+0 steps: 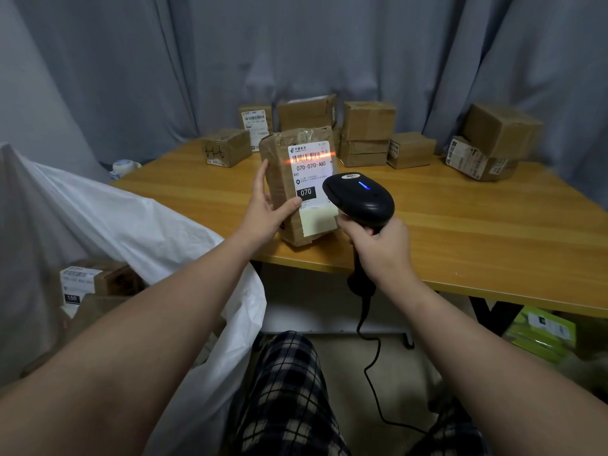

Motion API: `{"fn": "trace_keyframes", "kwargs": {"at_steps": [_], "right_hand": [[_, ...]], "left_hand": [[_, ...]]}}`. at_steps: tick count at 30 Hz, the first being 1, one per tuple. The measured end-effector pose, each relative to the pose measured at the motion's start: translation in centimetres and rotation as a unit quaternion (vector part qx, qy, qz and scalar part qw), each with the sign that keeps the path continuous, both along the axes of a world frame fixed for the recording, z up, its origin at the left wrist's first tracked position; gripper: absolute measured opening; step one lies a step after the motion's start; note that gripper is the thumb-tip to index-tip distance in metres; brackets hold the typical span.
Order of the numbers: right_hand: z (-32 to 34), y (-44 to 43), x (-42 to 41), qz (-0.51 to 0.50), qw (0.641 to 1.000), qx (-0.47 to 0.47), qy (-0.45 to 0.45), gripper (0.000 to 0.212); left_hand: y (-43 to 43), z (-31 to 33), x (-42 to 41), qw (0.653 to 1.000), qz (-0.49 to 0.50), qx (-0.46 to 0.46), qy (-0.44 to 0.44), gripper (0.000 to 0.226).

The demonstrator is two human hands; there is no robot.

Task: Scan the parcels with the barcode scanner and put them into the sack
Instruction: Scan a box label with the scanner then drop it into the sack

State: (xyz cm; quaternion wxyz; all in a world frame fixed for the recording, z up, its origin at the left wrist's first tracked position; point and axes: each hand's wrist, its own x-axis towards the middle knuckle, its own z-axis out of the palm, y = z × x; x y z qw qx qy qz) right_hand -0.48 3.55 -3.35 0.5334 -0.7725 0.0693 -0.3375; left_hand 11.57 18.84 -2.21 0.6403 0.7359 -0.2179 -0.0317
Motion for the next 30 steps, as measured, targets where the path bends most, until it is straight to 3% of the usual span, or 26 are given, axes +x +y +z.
{"fn": "trace_keyframes", "kwargs": {"at_steps": [12, 18, 21, 25, 30], "right_hand": [[0.1, 0.0, -0.1, 0.012, 1.0, 0.011, -0.013, 0.011], [1.2, 1.2, 0.2, 0.05, 0.998, 0.029, -0.037, 0.032], [2.0, 2.9, 0.1, 0.104, 0.993, 0.037, -0.043, 0.008], [2.0, 6.2, 1.0, 0.163, 0.986, 0.04, -0.013, 0.003], [1.1, 11.3, 3.4, 0.215, 0.975, 0.051, 0.038, 0.046]], "left_hand": [[0.0, -0.3, -0.9, 1.0, -0.002, -0.023, -0.002, 0.088], [1.4, -0.2, -2.0, 0.998, 0.03, -0.056, -0.031, 0.087], [3.6, 0.0, -3.2, 0.994, 0.064, -0.039, -0.082, 0.08], [8.6, -0.1, -4.2, 0.985, 0.118, -0.005, -0.123, 0.076], [16.2, 1.0, -4.2, 0.96, 0.227, 0.089, -0.138, 0.071]]}}
